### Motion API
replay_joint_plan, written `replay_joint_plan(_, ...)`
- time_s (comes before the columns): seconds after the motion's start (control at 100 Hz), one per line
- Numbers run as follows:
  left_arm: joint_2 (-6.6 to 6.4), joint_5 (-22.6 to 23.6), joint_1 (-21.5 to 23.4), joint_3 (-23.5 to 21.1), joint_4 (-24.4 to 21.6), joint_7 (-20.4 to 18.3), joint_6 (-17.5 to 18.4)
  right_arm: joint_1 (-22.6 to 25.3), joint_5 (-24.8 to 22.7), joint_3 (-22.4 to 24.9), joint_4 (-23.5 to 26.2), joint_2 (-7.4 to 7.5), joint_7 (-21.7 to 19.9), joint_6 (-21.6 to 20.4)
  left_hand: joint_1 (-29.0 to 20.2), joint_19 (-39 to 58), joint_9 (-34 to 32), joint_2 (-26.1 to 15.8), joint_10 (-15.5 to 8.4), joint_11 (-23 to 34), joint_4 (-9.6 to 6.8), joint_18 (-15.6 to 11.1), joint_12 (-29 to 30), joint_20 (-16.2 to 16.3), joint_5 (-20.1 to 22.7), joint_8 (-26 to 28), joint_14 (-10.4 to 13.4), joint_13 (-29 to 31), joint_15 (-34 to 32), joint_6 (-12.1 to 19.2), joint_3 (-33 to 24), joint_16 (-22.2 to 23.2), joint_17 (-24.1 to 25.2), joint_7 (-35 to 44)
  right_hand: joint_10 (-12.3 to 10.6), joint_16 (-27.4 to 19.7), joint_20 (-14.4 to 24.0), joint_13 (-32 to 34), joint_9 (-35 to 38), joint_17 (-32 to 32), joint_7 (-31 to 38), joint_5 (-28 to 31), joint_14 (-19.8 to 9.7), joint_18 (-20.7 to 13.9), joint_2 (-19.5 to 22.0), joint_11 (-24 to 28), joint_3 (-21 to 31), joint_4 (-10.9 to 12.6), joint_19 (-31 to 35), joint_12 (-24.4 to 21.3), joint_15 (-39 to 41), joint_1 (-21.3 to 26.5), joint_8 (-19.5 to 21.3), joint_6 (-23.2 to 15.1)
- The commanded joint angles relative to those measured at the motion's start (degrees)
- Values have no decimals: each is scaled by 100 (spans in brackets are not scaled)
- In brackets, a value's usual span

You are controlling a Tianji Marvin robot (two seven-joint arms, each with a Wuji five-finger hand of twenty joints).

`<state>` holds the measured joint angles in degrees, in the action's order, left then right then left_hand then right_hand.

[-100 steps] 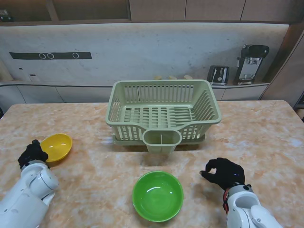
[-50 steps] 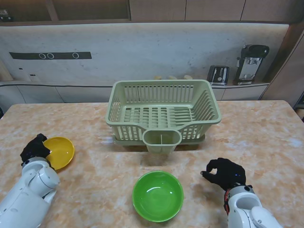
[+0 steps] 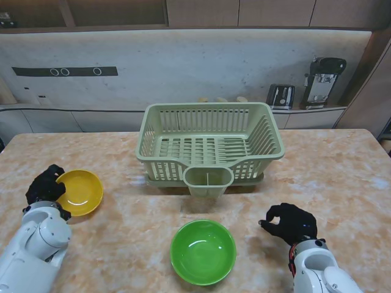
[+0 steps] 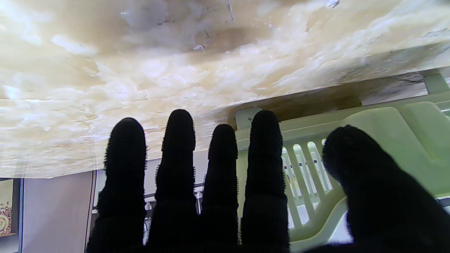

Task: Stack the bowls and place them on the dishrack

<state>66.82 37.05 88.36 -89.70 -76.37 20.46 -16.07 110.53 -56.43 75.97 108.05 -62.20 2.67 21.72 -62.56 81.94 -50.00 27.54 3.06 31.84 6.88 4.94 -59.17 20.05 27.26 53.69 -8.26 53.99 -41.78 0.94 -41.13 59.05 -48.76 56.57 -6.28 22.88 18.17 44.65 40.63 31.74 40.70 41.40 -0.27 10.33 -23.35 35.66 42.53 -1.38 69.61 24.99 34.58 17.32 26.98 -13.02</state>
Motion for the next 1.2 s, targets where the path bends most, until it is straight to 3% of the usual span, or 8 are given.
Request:
replay_joint_plan(0.0, -9, 36, 135, -33, -208, -132, 65, 75, -20, -5, 37, -32, -74, 18, -630, 265, -210, -222, -87, 220, -195, -445, -171, 99, 382, 364, 132, 405, -439, 367, -626, 243, -265, 732, -143, -48, 79, 0, 112, -13, 94, 58, 29, -33, 90, -74, -85, 2, 0, 3, -50, 59, -24, -104)
replay_joint_plan(0.07, -26, 57, 286, -90, -434, -233, 137, 81, -24, -1, 40, -33, -64, 21, -608, 274, -250, -187, -62, 199, -216, -466, -177, 116, 419, 360, 101, 429, -453, 360, -658, 251, -323, 713, -127, -49, 79, -6, 119, -12, 88, 55, 26, -31, 89, -71, -85, 4, 0, 4, -53, 60, -25, -107)
replay_joint_plan(0.09, -29, 58, 331, -106, -502, -255, 161, 82, -25, 0, 41, -34, -62, 23, -598, 267, -261, -169, -49, 189, -221, -473, -181, 118, 421, 360, 226, 468, -455, 360, -670, 242, -340, 708, -134, -49, 79, -8, 113, -11, 84, 51, 27, -31, 91, -74, -87, 5, 1, 3, -55, 57, -26, -104)
replay_joint_plan(0.1, -30, 57, 352, -113, -533, -264, 172, 83, -26, 0, 42, -34, -61, 24, -596, 265, -267, -162, -38, 183, -225, -470, -182, 119, 422, 361, 153, 464, -449, 360, -679, 239, -349, 706, -135, -49, 79, -5, 113, -10, 83, 50, 26, -31, 91, -74, -85, 6, 1, 3, -53, 60, -26, -103)
replay_joint_plan(0.16, -33, 48, 481, -158, -728, -316, 235, 86, -29, 3, 44, -34, -60, 30, -567, 242, -308, -130, -28, 147, -236, -486, -186, 123, 433, 362, 265, 546, -419, 348, -725, 196, -415, 687, -141, -49, 80, -3, 116, -9, 83, 51, 33, -32, 91, -74, -83, 6, 2, 3, -53, 62, -24, -114)
replay_joint_plan(0.58, -54, -271, 1444, -428, -2160, -867, 548, 106, -45, 14, 67, -33, -73, 38, -521, 208, -396, -77, 103, 37, -319, -509, -202, 133, 542, 309, 228, 663, -370, 207, -808, 197, -642, 507, -146, -47, 80, 1, 115, -12, 83, 55, 33, -31, 84, -78, -86, 6, 4, 4, -51, 62, -20, -111)
replay_joint_plan(0.89, -46, -868, 2093, -396, -3058, -1224, 734, 123, -56, 22, 83, -34, -65, 52, -516, 224, -416, -39, 198, -27, -357, -469, -234, 131, 601, 291, 162, 670, -386, 82, -848, 220, -692, 373, -143, -49, 80, -9, 117, -18, 79, 51, 30, -29, 89, -78, -89, 6, 2, 4, -59, 59, -17, -118)
replay_joint_plan(1.19, -115, -1470, 2343, -91, -3596, -1751, 930, 161, -60, 52, 93, -43, -15, 58, -529, 232, -390, -37, 259, -83, -352, -430, -261, 119, 591, 290, 115, 644, -390, 0, -849, 242, -682, 271, -138, -48, 80, -11, 111, -17, 72, 51, 31, -30, 96, -81, -89, 9, 2, 4, -58, 58, -15, -99)
